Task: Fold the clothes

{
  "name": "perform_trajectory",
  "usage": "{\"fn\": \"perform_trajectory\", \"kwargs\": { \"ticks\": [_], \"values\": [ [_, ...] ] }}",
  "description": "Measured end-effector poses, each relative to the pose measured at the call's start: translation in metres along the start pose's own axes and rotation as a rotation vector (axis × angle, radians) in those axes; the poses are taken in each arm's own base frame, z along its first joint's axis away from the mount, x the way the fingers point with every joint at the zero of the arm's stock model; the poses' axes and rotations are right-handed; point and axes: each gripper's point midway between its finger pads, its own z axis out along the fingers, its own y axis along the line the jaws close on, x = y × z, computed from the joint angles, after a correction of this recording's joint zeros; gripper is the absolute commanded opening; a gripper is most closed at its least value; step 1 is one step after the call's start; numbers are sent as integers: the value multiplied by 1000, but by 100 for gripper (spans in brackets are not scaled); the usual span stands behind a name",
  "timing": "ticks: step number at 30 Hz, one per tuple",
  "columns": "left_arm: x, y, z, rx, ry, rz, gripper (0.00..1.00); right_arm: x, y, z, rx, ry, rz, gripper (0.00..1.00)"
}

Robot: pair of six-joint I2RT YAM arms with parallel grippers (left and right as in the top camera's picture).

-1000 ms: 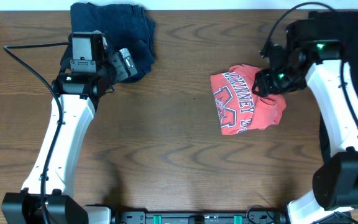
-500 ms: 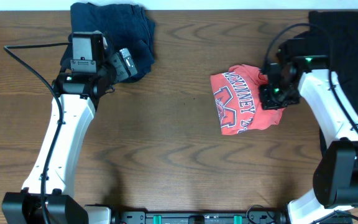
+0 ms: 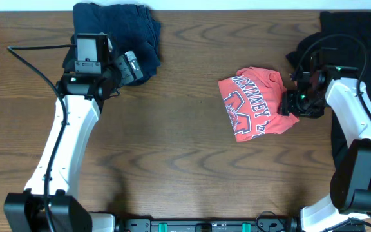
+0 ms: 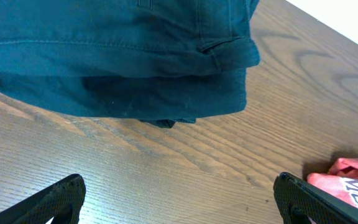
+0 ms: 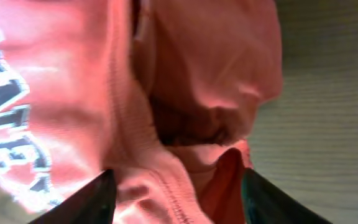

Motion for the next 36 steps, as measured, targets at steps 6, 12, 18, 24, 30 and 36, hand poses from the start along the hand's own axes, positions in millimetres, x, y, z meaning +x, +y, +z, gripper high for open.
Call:
{"fn": "perform_trajectory", "kwargs": {
  "ticks": [6,12,18,24,30,36],
  "values": [
    [8,-13,4,69,41,10,98,-58,12,-64,-18,-186,-26,70],
    [32,-65,10,220,99,113,98,-130,8,-150,-25,-515,-10,91],
    [101,-155,38,444,218,331,98,-139,-2,-162,-21,-564,14,93],
    [169,-230,53,639,239,537,98,-131,-15,-159,-16,-531,48,92],
    [223,-258,65,703,266,652,99,-129,-21,-159,-12,-524,63,92],
    [255,-253,89,685,316,716,99,-129,-21,-159,-13,-524,63,92]
  ]
}}
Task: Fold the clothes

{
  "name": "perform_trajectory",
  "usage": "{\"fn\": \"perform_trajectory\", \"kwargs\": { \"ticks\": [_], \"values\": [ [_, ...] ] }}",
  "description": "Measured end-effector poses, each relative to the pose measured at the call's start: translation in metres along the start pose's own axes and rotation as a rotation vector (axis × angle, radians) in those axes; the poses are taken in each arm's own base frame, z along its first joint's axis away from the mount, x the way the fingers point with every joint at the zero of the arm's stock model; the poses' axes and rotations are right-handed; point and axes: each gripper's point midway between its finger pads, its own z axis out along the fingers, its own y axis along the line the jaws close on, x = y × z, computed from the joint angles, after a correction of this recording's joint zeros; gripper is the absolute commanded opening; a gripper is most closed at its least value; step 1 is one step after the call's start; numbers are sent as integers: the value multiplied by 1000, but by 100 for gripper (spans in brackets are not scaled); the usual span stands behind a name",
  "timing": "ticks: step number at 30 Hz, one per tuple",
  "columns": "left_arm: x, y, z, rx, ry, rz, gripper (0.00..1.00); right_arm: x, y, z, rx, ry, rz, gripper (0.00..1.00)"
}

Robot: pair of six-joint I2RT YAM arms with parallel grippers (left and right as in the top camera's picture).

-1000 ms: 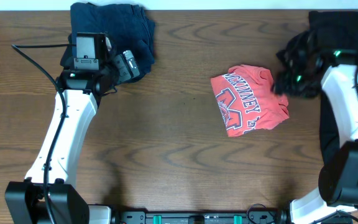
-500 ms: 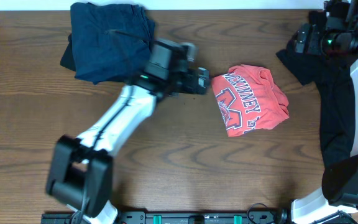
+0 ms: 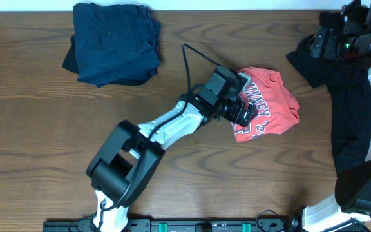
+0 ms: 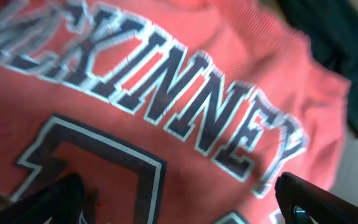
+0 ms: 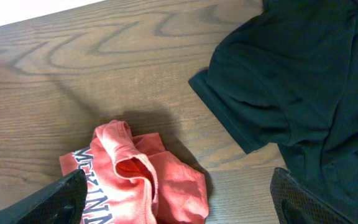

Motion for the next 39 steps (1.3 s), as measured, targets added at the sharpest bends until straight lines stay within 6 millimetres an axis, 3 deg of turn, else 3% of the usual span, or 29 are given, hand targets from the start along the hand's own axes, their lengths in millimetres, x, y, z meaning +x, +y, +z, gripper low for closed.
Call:
{"fn": "perform_trajectory", "kwargs": {
  "ticks": [10,15,25,32,35,39],
  "values": [
    [20,37,20,-150,37,33,99,0,0,0,0,0,0,92],
    [11,64,14,-285,-3,49,99,0,0,0,0,1,0,92],
    [-14,169,-38,-567,-50,113,99,4,-1,0,5,15,3,93],
    [-28,248,-94,-785,-77,158,99,4,-1,0,6,15,3,94],
    [-40,252,-103,-814,-92,229,99,4,-1,0,6,14,3,94],
    [-69,216,-116,-787,-154,326,99,4,-1,0,6,15,3,94]
  ]
}}
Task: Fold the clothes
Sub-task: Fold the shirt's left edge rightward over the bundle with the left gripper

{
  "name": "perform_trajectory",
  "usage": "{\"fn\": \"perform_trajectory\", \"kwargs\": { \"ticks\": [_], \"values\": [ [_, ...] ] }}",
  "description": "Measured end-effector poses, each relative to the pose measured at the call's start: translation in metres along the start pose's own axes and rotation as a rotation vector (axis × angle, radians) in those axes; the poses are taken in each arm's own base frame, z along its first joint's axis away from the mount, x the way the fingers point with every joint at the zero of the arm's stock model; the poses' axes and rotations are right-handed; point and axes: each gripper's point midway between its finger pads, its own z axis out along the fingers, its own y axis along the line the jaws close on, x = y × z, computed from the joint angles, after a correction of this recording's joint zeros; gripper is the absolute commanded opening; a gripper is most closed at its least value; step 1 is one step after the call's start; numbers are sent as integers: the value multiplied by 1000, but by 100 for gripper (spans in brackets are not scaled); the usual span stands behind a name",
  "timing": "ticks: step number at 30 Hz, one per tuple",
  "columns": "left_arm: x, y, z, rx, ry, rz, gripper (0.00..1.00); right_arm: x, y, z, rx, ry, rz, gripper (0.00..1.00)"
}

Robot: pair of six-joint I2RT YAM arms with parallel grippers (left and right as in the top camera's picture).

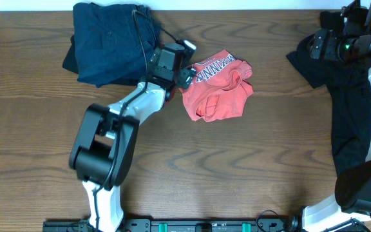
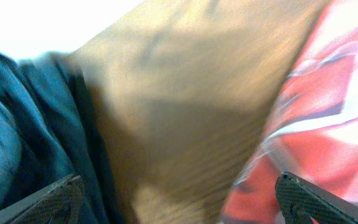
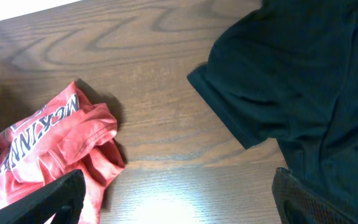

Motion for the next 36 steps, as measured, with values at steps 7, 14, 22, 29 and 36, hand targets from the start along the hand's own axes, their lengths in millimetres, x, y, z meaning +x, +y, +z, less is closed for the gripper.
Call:
{"fn": "perform_trajectory", "kwargs": {
  "ticks": [7,14,22,29,36],
  "values": [
    [-58,-71,-79,253,-125,133,100,0,0,0,2,1,0,95],
    [-8,-169,-88,486,15,349,99,-1,1,0,-8,-4,-1,94],
    [18,-208,-69,523,54,424,98,1,6,0,-34,3,0,94],
    [31,-211,-45,482,72,433,86,1,7,0,-40,5,1,94],
    [18,-207,-36,432,18,428,39,1,7,0,-42,6,1,94]
  ]
}}
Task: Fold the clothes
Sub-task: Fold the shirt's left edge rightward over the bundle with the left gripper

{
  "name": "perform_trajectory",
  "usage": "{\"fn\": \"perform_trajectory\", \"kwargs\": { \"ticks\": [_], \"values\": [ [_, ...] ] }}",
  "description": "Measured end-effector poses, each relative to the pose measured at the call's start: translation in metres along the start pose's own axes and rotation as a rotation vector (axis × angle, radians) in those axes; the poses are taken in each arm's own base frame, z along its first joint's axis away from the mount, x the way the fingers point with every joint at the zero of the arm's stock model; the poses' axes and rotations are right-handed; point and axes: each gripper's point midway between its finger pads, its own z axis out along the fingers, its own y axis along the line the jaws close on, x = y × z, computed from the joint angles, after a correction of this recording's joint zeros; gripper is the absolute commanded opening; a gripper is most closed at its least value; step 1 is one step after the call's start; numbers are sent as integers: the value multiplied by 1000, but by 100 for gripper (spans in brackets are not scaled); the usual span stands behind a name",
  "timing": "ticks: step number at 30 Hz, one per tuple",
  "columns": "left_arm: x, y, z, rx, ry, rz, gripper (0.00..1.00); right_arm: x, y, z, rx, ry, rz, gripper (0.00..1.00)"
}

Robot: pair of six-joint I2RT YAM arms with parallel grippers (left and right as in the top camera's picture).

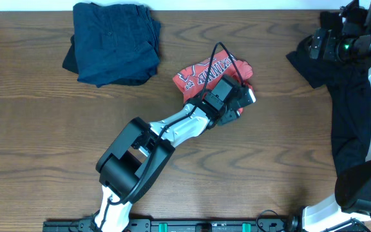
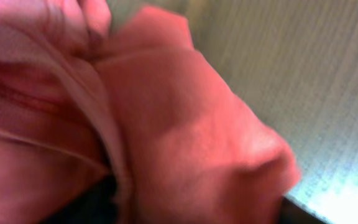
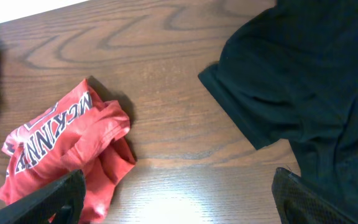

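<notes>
A crumpled red shirt (image 1: 205, 72) with dark lettering lies at the table's upper middle; the right wrist view shows it too, red shirt (image 3: 61, 149). My left gripper (image 1: 237, 100) presses into its lower right edge. Red fabric (image 2: 185, 124) fills the left wrist view, and the left gripper (image 2: 194, 211) looks open, with cloth between its mostly hidden fingers. My right gripper (image 1: 314, 46) hangs open and empty at the far right, right gripper (image 3: 179, 205), above a loose black garment (image 1: 356, 103).
A folded navy stack (image 1: 114, 38) sits at the back left. The black garment (image 3: 309, 74) spreads along the right edge of the table. My left arm (image 1: 172, 129) reaches diagonally across the middle from the front.
My left gripper was at the shirt's left edge by the navy stack; now it is at the shirt's lower right edge. The shirt lies slightly further left and is bunched differently. The right arm is unchanged.
At first my right gripper was at the red shirt's right edge, mid-right on the table, and my left was by the navy stack. Then the right was back over the black garment and the left on the shirt. The shirt then lay further left, where it stays.
</notes>
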Motion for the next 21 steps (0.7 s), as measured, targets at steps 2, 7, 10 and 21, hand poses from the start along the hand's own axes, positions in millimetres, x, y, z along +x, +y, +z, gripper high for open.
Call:
{"fn": "perform_trajectory", "kwargs": {
  "ticks": [2,7,10,21],
  "values": [
    [-8,9,0,-42,-31,-2,23,0,0,0,-1,0,0,93],
    [-18,30,-2,-157,-58,-3,6,0,0,0,-1,0,0,93],
    [-18,45,-5,-236,-48,-10,6,1,0,0,-1,3,1,93],
    [-20,67,-22,-354,-29,-30,11,1,0,0,-1,3,1,93]
  ]
}}
